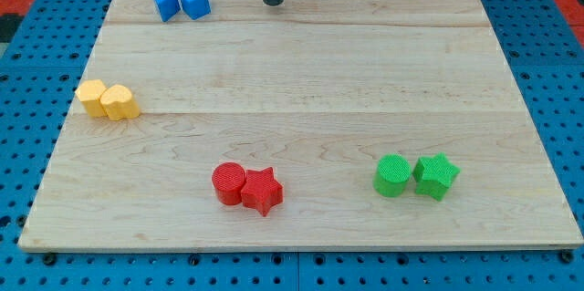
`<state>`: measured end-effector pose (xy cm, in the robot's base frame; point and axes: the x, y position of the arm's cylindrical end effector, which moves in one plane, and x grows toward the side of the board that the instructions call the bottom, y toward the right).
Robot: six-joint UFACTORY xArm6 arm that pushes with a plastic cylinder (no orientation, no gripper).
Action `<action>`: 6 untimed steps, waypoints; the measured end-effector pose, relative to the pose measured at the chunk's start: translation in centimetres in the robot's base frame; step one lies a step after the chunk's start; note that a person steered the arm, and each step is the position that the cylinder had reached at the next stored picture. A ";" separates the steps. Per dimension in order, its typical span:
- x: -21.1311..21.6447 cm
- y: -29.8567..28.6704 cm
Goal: Place your hand at top left
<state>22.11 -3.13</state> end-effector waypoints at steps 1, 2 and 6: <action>0.0 0.0; 0.1 -0.1; 7.8 -10.8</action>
